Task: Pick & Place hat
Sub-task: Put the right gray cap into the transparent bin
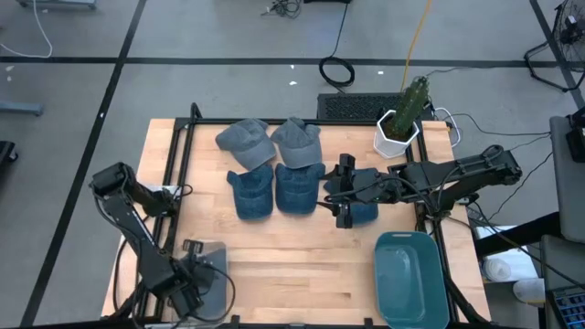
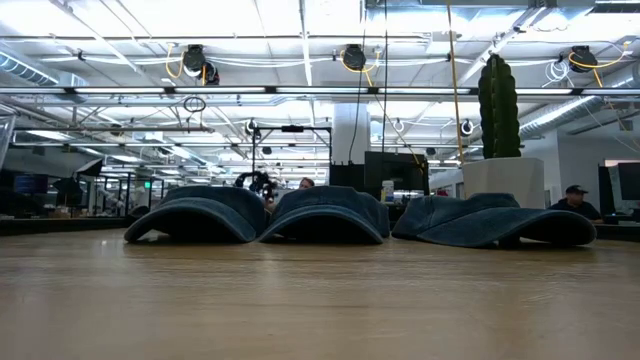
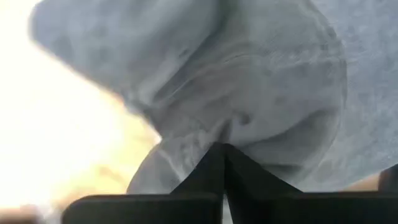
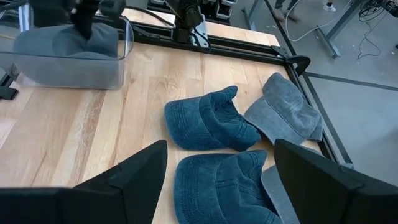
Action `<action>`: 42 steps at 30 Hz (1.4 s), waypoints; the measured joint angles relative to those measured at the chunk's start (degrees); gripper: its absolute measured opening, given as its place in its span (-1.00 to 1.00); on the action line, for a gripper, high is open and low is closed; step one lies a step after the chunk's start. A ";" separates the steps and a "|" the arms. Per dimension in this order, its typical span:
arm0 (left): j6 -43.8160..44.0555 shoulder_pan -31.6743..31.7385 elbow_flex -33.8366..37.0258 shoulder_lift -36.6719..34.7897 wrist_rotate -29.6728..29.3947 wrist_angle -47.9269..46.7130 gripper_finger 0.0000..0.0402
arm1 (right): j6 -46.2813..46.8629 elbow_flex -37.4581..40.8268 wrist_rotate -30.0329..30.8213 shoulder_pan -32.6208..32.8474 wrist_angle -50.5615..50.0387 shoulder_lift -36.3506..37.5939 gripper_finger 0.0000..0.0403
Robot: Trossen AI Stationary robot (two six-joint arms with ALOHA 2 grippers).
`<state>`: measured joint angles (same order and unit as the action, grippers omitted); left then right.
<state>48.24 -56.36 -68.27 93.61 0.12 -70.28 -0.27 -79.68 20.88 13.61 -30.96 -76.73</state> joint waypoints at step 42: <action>2.06 -0.62 4.62 -8.75 2.55 18.85 -0.98 | 1.02 0.00 0.02 -0.02 0.33 0.00 0.40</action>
<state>50.30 -56.98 -63.65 84.87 2.67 -51.44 0.75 -79.68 20.91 13.58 -30.63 -76.73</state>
